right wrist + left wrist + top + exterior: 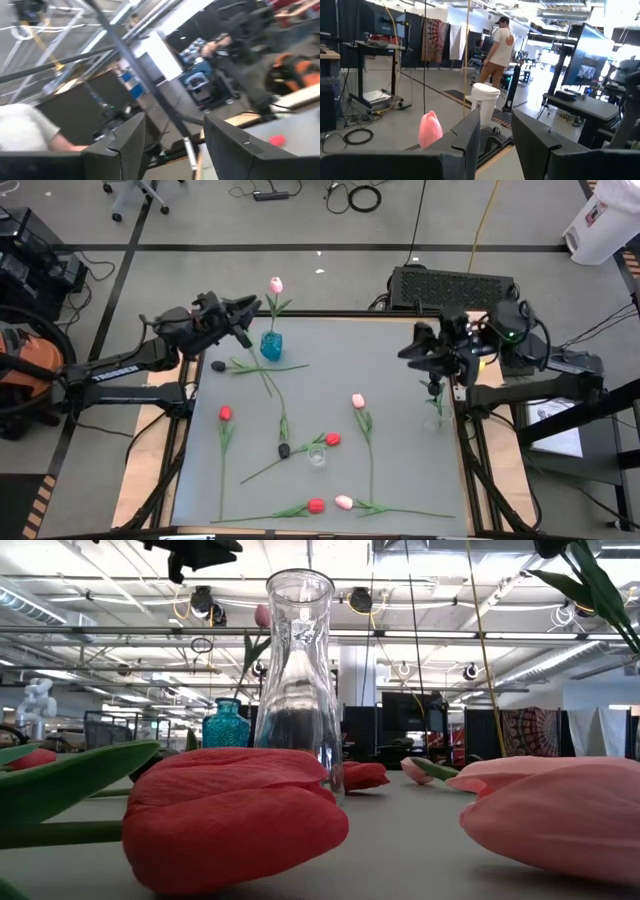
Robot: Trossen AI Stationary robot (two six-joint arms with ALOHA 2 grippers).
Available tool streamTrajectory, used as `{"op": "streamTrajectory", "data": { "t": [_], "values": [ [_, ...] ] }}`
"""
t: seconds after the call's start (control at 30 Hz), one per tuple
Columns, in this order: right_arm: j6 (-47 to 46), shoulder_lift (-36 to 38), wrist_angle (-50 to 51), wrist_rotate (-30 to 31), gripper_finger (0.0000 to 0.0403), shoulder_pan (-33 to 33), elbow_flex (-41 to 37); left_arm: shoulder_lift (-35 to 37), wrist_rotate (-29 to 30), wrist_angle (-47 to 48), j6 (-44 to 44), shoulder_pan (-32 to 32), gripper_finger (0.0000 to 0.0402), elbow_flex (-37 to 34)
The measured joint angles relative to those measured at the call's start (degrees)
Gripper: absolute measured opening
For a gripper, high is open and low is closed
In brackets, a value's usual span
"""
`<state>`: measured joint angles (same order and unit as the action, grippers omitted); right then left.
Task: Sort flowers into vase by color
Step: Put pink flower into the blue vase
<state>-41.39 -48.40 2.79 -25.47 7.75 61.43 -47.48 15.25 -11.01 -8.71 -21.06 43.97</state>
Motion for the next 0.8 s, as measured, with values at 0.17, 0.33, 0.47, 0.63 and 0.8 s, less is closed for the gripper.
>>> {"op": "streamTrajectory", "data": {
  "t": [0.17,0.33,0.47,0.63,0.8],
  "values": [
    [-1.98,-3.20,-4.93,0.02,0.0192,-4.31,0.00,-1.08,0.03,-0.02,-0.10,0.00,0.0116,0.00],
    [-6.20,-3.84,-5.20,0.36,0.0192,-7.76,0.00,-1.47,0.08,0.02,-1.47,0.00,0.0116,0.00],
    [-7.45,-3.87,-4.89,4.15,0.0192,-11.57,0.52,-1.45,0.09,0.00,-1.49,0.00,0.0116,0.00],
    [-6.07,-7.58,-4.35,11.20,0.0192,-16.73,5.42,-1.45,-0.83,0.22,-1.45,0.00,0.0116,0.00],
    [-3.15,-15.72,-0.44,18.33,0.0192,-20.76,13.90,-1.45,-1.31,1.68,0.59,0.00,0.0116,0.00]
  ]
}}
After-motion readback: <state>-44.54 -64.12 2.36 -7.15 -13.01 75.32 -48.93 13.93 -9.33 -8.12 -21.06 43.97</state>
